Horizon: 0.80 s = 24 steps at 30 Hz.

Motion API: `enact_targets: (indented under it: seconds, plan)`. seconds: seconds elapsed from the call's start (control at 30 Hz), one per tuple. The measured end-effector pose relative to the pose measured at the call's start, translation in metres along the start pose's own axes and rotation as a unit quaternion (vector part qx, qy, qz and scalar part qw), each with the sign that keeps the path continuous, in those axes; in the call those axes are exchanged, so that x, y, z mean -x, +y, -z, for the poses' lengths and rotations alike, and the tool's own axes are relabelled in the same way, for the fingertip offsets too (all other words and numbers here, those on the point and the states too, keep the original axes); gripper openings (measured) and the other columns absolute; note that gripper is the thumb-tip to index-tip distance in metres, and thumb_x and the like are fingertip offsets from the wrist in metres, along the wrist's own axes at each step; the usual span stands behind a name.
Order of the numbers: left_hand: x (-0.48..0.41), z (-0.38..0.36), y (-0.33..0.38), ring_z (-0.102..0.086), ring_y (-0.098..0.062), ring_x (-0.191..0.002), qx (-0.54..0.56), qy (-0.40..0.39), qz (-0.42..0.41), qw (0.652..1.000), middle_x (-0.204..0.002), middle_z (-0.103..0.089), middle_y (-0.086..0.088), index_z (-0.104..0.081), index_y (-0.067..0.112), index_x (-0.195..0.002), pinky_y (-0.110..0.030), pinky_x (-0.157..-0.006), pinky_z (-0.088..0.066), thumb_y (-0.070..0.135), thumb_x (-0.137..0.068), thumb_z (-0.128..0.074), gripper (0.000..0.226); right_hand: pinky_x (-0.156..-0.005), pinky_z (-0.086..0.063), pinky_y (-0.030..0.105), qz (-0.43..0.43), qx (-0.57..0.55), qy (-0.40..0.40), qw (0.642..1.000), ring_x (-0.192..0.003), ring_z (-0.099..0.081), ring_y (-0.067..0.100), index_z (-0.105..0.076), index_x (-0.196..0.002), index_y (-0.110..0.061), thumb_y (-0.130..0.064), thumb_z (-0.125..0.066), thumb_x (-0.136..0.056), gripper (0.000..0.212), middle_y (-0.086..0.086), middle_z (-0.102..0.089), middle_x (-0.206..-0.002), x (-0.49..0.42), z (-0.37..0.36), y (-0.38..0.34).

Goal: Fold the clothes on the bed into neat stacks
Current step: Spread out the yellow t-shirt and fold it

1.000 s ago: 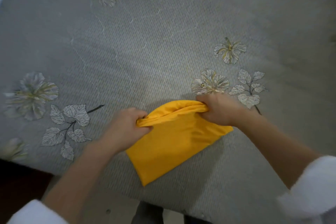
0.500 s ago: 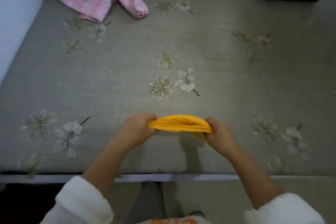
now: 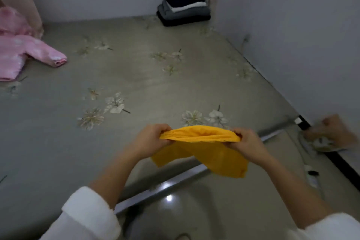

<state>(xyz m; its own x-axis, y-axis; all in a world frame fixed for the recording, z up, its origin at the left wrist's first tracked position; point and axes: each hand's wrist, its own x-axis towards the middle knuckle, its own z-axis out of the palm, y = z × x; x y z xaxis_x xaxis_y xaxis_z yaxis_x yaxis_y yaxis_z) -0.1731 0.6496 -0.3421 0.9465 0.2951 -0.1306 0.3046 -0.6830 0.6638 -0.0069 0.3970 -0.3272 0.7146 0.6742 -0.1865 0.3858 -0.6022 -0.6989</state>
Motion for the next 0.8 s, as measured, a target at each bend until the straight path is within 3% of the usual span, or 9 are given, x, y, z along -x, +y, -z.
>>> enact_targets:
  seconds: [0.07, 0.1, 0.2, 0.4, 0.47, 0.53, 0.6, 0.7, 0.8]
  plan:
    - [-0.024, -0.018, 0.037, -0.057, -0.007, -0.078, -0.002, -0.009, -0.039, 0.999, -0.087, -0.067, 0.007, -0.070, 0.024, -0.096, -0.012, -0.061, -0.037, 0.026, -0.083, -0.070, 0.013, -0.056, -0.039, 0.021, -0.014, 0.011, 0.040, 0.999, -0.057, -0.052, -0.003, -0.063, -0.064, -0.027, -0.004, -0.072, -0.075, 0.027, -0.011, -0.058, -0.056, 0.016, 0.034, 0.028]
    - [-0.036, -0.026, 0.055, -0.056, -0.007, -0.078, -0.007, -0.016, -0.057, 0.998, -0.086, -0.067, 0.007, -0.070, 0.024, -0.096, -0.012, -0.062, -0.037, 0.026, -0.084, -0.069, 0.013, -0.058, -0.040, 0.030, -0.028, 0.014, 0.058, 0.998, -0.057, -0.051, 0.001, -0.063, -0.064, -0.024, -0.003, -0.071, -0.076, 0.025, -0.008, -0.058, -0.058, 0.022, 0.050, 0.041]
    - [-0.076, -0.046, 0.104, -0.059, -0.012, -0.084, -0.025, -0.037, -0.104, 0.994, -0.092, -0.068, 0.003, -0.068, 0.022, -0.100, -0.027, -0.069, -0.043, 0.024, -0.086, -0.067, 0.015, -0.060, -0.044, 0.041, -0.054, 0.010, 0.098, 0.994, -0.066, -0.058, 0.023, -0.066, -0.073, -0.010, -0.007, -0.068, -0.080, 0.008, 0.009, -0.062, -0.067, 0.034, 0.092, 0.077]
    - [-0.161, -0.079, 0.182, -0.061, -0.011, -0.087, -0.051, -0.075, -0.156, 0.984, -0.094, -0.068, 0.007, -0.067, 0.026, -0.100, -0.029, -0.073, -0.046, 0.025, -0.086, -0.066, 0.014, -0.055, -0.039, 0.038, -0.082, -0.009, 0.155, 0.984, -0.060, -0.054, 0.018, -0.064, -0.073, -0.010, -0.012, -0.066, -0.086, 0.013, 0.004, -0.060, -0.065, 0.030, 0.164, 0.142]
    - [-0.195, -0.089, 0.205, -0.060, -0.009, -0.085, -0.057, -0.082, -0.176, 0.979, -0.092, -0.067, 0.009, -0.067, 0.026, -0.099, -0.022, -0.069, -0.044, 0.025, -0.086, -0.066, 0.014, -0.051, -0.035, 0.029, -0.085, -0.020, 0.174, 0.981, -0.053, -0.048, 0.005, -0.058, -0.064, -0.025, -0.012, -0.065, -0.086, 0.027, -0.007, -0.055, -0.056, 0.019, 0.188, 0.161]
    - [-0.231, -0.100, 0.228, -0.058, -0.005, -0.082, -0.062, -0.087, -0.194, 0.975, -0.089, -0.065, 0.012, -0.067, 0.027, -0.099, -0.011, -0.064, -0.039, 0.025, -0.086, -0.066, 0.014, -0.052, -0.034, 0.027, -0.089, -0.024, 0.191, 0.977, -0.054, -0.048, 0.006, -0.054, -0.061, -0.029, -0.011, -0.065, -0.086, 0.033, -0.007, -0.052, -0.056, 0.006, 0.215, 0.180]
    - [-0.270, -0.111, 0.252, -0.057, -0.003, -0.082, -0.053, -0.097, -0.209, 0.972, -0.090, -0.064, 0.014, -0.067, 0.027, -0.100, -0.011, -0.066, -0.040, 0.026, -0.087, -0.065, 0.013, -0.051, -0.034, 0.030, -0.096, -0.024, 0.204, 0.974, -0.054, -0.049, 0.011, -0.054, -0.061, -0.025, -0.013, -0.065, -0.086, 0.030, -0.004, -0.052, -0.057, -0.008, 0.242, 0.200]
    - [-0.328, -0.131, 0.288, -0.060, -0.006, -0.086, -0.044, -0.120, -0.218, 0.967, -0.093, -0.066, 0.011, -0.066, 0.027, -0.100, -0.025, -0.072, -0.047, 0.025, -0.088, -0.065, 0.012, -0.054, -0.039, 0.036, -0.116, -0.027, 0.212, 0.970, -0.060, -0.055, 0.019, -0.063, -0.069, -0.015, -0.015, -0.065, -0.086, 0.017, 0.005, -0.060, -0.064, -0.031, 0.284, 0.237]
    - [-0.384, -0.150, 0.324, -0.059, -0.007, -0.085, -0.050, -0.138, -0.230, 0.962, -0.091, -0.064, 0.012, -0.066, 0.027, -0.099, -0.023, -0.070, -0.045, 0.021, -0.087, -0.066, 0.014, -0.056, -0.041, 0.035, -0.129, -0.016, 0.226, 0.965, -0.064, -0.058, 0.022, -0.067, -0.076, -0.007, -0.014, -0.064, -0.086, 0.013, 0.011, -0.063, -0.069, -0.055, 0.328, 0.270]
